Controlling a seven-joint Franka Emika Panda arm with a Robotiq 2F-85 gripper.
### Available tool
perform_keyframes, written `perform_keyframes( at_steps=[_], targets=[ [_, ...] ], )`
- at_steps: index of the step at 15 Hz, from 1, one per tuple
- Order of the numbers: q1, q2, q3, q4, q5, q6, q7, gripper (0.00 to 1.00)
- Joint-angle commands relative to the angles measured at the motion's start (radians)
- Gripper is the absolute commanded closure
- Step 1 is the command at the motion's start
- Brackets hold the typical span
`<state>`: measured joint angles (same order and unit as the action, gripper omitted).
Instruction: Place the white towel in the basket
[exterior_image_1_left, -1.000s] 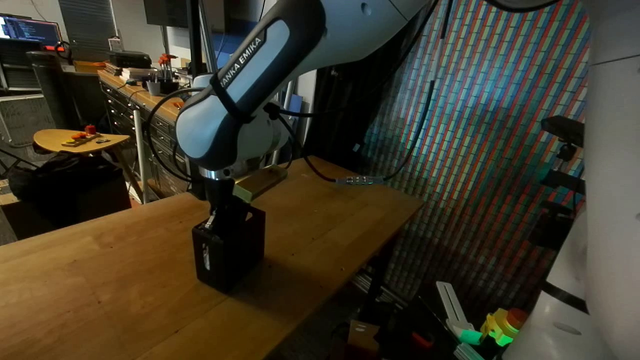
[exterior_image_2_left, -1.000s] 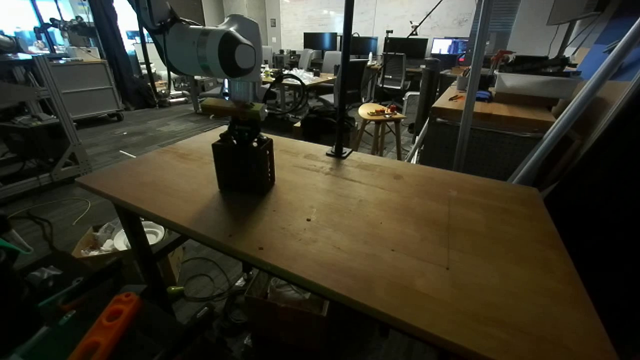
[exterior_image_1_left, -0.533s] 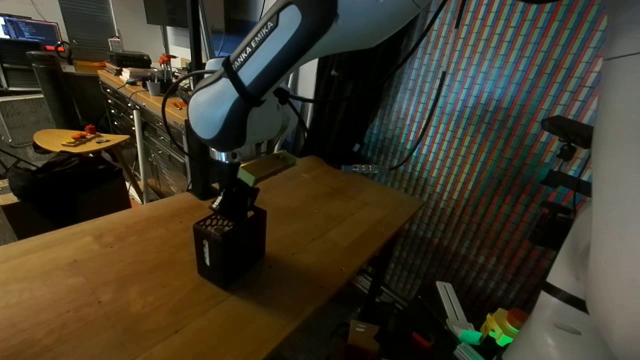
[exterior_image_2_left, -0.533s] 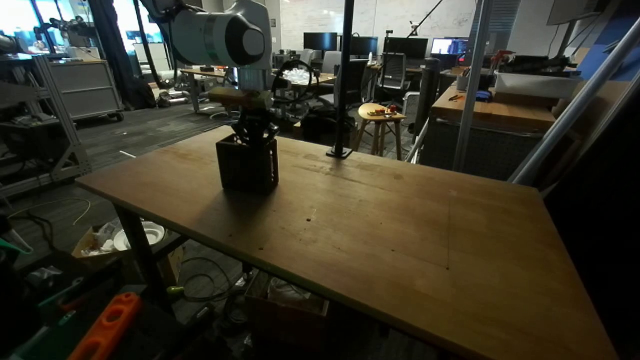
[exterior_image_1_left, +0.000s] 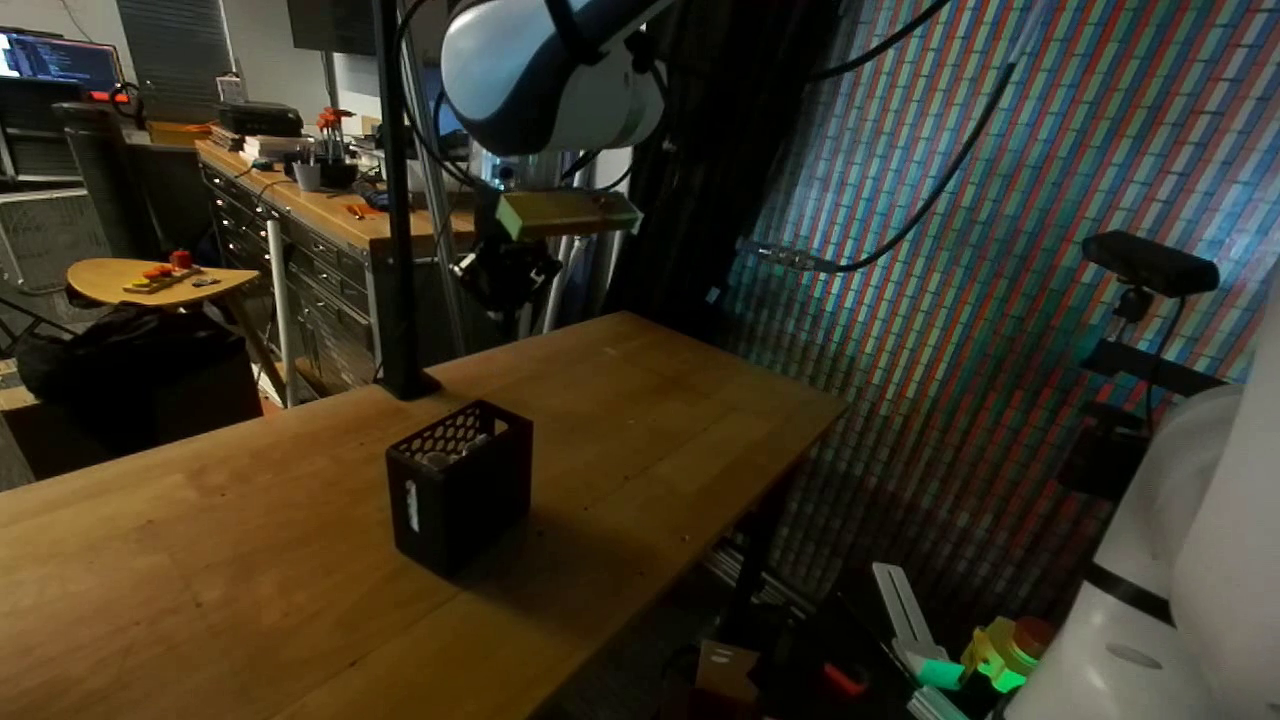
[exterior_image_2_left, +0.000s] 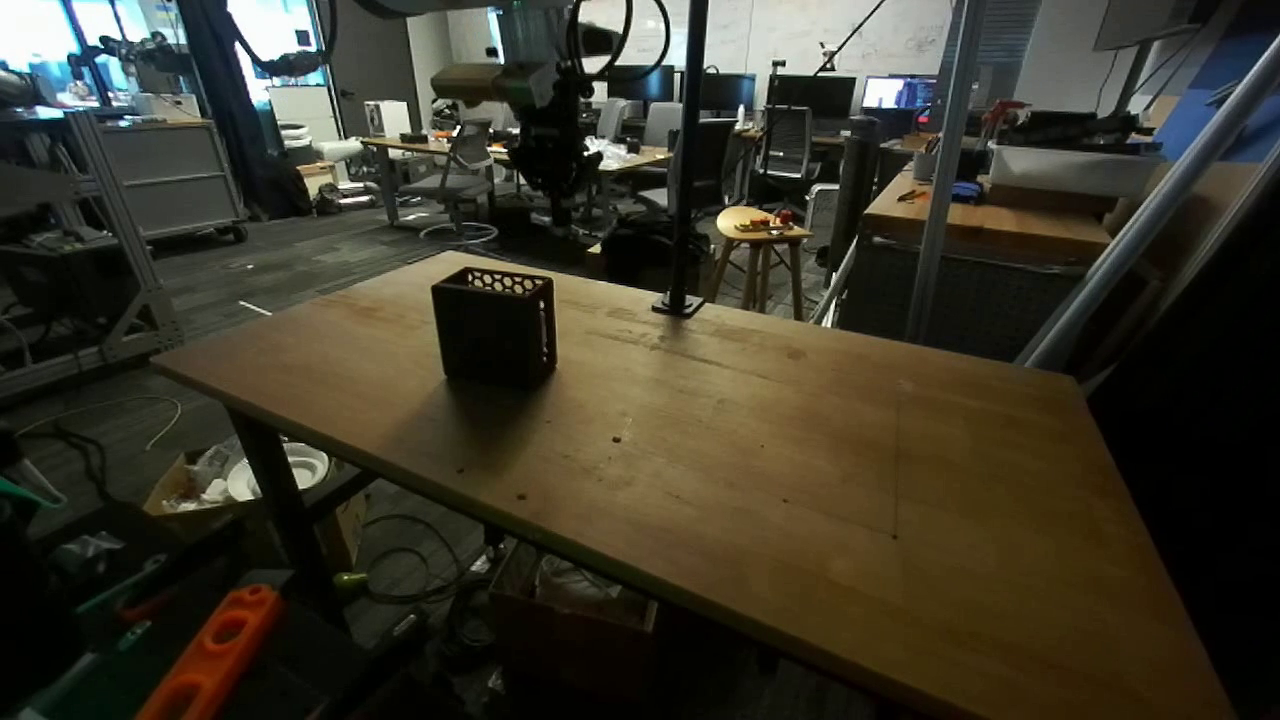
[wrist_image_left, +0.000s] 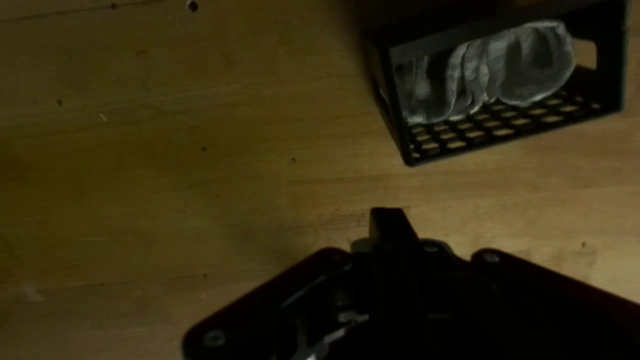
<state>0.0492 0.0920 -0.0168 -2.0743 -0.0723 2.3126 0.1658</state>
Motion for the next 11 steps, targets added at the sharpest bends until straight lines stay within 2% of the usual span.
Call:
perform_keyframes(
  at_steps=[1,2,5,11],
  targets=[
    [-0.019,-0.098,-0.005,-0.023,0.011,-0.002,0.152,0.99],
    [-0.021,-0.045,0.004,-0.001,0.002,-0.004,0.077,0.99],
    [-0.028,-0.077,0.003,-0.005,0.002,-0.006,0.129,0.99],
    [-0.028,-0.077,0.003,-0.014,0.002,-0.006,0.141,0.99]
  ],
)
